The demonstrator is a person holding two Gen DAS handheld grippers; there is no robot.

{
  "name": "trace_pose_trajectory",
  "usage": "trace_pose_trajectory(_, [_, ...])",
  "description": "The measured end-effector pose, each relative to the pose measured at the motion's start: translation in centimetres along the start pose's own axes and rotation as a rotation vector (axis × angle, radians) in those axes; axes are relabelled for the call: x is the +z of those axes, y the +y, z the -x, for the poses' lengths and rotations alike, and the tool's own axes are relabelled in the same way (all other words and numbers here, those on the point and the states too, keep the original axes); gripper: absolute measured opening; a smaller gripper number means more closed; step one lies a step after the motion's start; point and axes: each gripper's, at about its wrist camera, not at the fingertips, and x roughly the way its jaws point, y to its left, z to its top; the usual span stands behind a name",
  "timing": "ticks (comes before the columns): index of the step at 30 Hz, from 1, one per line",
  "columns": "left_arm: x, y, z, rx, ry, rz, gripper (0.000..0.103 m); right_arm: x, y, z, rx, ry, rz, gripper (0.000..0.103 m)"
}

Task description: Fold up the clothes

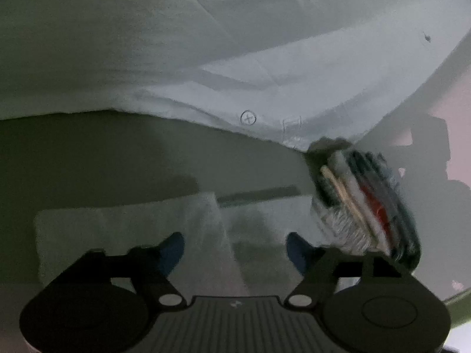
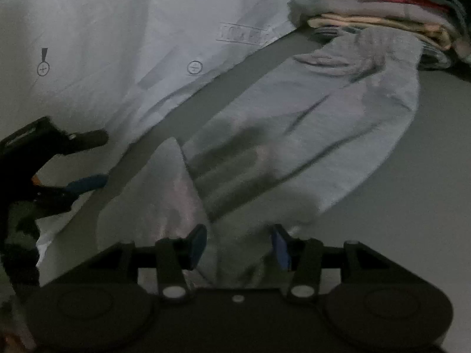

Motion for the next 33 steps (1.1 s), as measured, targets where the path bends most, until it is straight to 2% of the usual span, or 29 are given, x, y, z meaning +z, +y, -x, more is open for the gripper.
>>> trace_pose_trajectory(4, [-4.0, 1.6, 2.3, 0.139, 0.013, -0.037, 0.082, -1.0, -0.4, 0.1, 0.052, -0.008, -0.009, 0.052])
trace_pose_trajectory(6, [-6.0, 1.9, 2.7, 0.184, 0.052, -0.069, 0.082, -1.9, 0.7, -0.1, 0.072, -0.011, 0.028, 0.052])
trace_pose_trajectory(11, [-11.0, 2.6, 2.9, 0.282, 0.142, -0.135, 0.083, -3.6, 3.1, -1.2, -0.068, 0.045, 0.190, 0.047])
trace_pose_trajectory(13, [-12.6, 3.3, 2.7, 0.289, 0.173, -0.108, 0.085, -4.2, 3.5, -1.2, -0.103, 0.068, 0.242, 0.047])
trace_pose_trajectory(15, [-13.5, 3.7, 3.5, 0.287, 0.140, -0.124, 0.092, -4.5, 3.6, -0.7, -0.114, 0.083, 0.276, 0.051])
trace_pose_trajectory(22, [-12.9, 3.8, 3.1, 0.299, 0.156, -0.112, 0.101, -5.6, 2.3, 1.7, -0.115, 0.081, 0.229, 0.056])
trace_pose_trajectory(25, [-12.4, 4.1, 3.1, 0.287, 0.172, -0.090, 0.101, -6.2, 3.3, 2.6, -0.131, 0.026, 0.304, 0.059])
trace_pose_trajectory(27, [-12.3, 4.5, 3.5, 0.248, 0.177, -0.042, 0.101, -6.8, 4.5, 3.1, -0.133, -0.020, 0.392, 0.069])
trace_pose_trajectory(32, [-11.2, 7.5, 7.5, 0.198, 0.087, 0.114, 0.101, -9.5, 9.2, 3.1, -0.112, -0.143, 0.598, 0.073])
trace_pose_trajectory(33, [-11.1, 8.3, 8.4, 0.196, 0.069, 0.147, 0.101, -10.1, 10.2, 2.8, -0.096, -0.159, 0.636, 0.077])
